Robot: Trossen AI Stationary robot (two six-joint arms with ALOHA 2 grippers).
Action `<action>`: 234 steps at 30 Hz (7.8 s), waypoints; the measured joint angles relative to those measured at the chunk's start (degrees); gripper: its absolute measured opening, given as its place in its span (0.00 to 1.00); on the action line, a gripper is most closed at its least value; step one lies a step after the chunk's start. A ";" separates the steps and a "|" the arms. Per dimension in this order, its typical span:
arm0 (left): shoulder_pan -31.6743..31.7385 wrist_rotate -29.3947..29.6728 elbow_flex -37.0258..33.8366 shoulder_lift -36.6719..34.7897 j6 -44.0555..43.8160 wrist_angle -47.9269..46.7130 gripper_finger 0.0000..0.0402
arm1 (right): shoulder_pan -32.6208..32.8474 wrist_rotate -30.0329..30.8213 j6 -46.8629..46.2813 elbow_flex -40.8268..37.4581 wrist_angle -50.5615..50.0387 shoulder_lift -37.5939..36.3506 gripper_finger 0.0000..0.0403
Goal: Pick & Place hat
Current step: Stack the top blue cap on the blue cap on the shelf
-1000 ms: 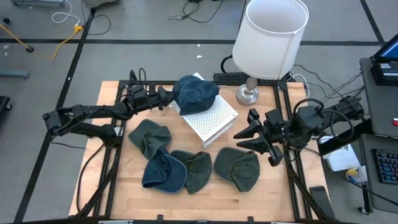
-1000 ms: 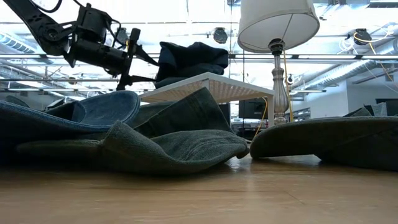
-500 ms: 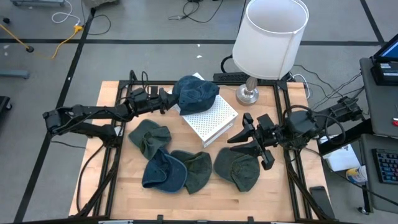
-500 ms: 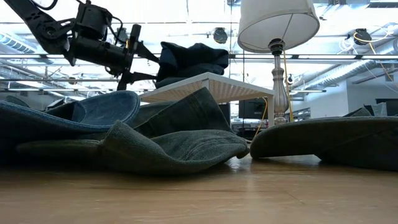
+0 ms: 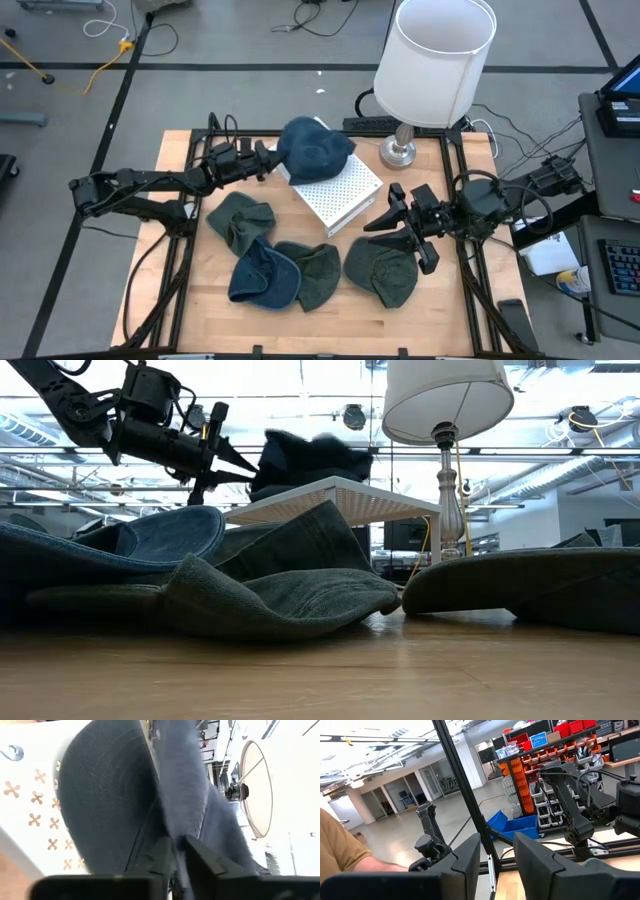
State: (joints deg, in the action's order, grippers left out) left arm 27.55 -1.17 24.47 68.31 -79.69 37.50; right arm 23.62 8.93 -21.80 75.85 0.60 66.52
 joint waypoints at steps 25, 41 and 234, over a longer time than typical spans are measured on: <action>-1.01 1.41 0.02 0.00 -0.01 8.96 0.00 | 0.00 0.00 0.19 0.02 -0.02 0.00 0.28; -1.84 1.20 0.02 0.00 1.69 3.87 0.00 | -3.47 28.85 -16.67 0.00 -6.31 1.53 0.41; 2.43 -0.08 12.50 -12.71 9.18 -23.22 0.10 | -31.45 32.95 109.91 15.03 19.00 37.12 0.05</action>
State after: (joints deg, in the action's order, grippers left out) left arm 29.98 -1.25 36.97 55.60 -70.51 14.27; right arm -7.83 41.87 88.11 90.88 19.60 103.64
